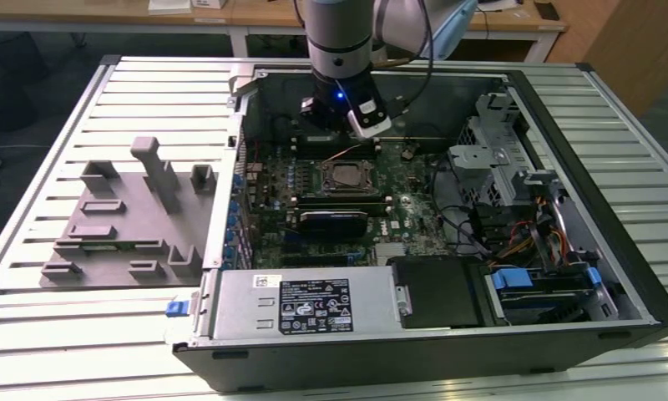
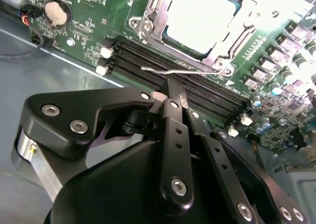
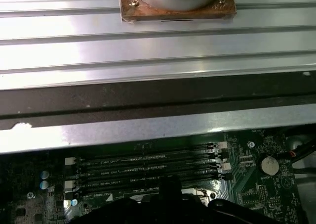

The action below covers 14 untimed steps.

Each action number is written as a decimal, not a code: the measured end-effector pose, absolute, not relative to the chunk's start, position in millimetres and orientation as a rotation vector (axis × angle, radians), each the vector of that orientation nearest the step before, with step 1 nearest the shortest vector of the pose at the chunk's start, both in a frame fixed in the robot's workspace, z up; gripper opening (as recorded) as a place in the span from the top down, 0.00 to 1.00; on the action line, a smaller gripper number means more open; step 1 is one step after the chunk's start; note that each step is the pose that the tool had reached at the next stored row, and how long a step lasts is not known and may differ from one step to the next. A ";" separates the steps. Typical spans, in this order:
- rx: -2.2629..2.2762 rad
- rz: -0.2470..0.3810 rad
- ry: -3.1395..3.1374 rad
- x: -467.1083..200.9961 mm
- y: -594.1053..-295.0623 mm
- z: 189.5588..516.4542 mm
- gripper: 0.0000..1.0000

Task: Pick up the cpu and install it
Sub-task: 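Install the first cpu locking lever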

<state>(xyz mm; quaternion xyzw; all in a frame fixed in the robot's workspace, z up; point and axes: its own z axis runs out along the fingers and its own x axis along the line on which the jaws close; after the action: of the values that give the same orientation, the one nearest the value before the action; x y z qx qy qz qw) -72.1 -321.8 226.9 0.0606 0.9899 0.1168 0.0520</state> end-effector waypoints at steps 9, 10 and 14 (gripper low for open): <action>0.187 0.351 3.004 -72.0 -326.1 223.7 0.89; 0.187 0.353 3.001 -72.1 -326.6 223.2 0.89; 0.184 0.364 2.986 -72.0 -327.8 221.6 0.89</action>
<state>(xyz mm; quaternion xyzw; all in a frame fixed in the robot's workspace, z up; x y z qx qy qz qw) -72.0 -327.8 221.6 0.0609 0.9888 0.1204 0.0640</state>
